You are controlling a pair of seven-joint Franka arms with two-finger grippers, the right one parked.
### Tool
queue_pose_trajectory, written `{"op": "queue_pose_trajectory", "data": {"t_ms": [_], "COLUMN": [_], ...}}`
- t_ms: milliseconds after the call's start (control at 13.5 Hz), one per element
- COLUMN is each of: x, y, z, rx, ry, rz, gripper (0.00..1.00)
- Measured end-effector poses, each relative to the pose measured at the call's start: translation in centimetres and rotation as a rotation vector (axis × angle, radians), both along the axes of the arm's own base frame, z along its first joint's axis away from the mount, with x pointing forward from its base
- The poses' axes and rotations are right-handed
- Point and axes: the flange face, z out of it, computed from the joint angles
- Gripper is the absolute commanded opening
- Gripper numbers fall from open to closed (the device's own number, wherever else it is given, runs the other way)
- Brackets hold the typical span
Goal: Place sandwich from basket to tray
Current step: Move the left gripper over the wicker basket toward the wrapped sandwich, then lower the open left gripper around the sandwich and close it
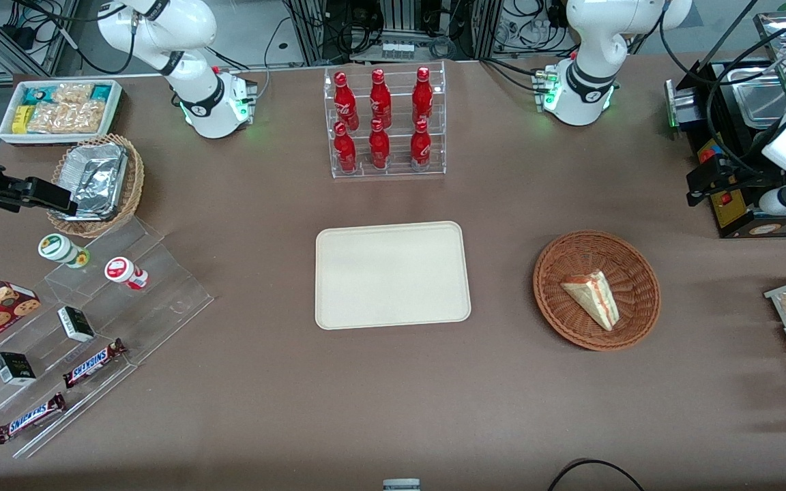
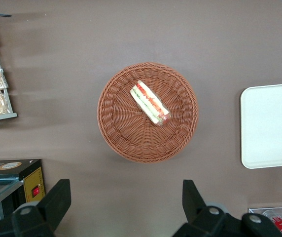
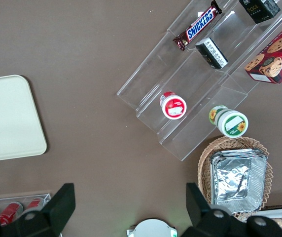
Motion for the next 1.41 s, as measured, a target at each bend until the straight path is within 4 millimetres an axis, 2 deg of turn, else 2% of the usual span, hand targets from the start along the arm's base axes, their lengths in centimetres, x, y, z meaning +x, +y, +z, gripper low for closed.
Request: {"op": "queue_pose_trajectory", "data": {"t_ms": [296,444,667,889,1185,1407], "x": [0.0,0.6,2.2,2.8,1.9,0.9], "y": [-0.1,-0.1,-0.6,-1.0,-2.0,-2.1], "z": [-0.1,-1.5,-6.6,-12.4,-20.4,-23.9], "rx": [0.000,0.002,0.002,-0.004,-0.020,-0.041], "ry": [0.003,0.027,0.025,-0.009,-0.066,-0.106], "rz": [0.001,0.028,0.086,0.130,0.236,0.387], "gripper": [1.00,1.00,1.00,1.00,1.00,1.00]}}
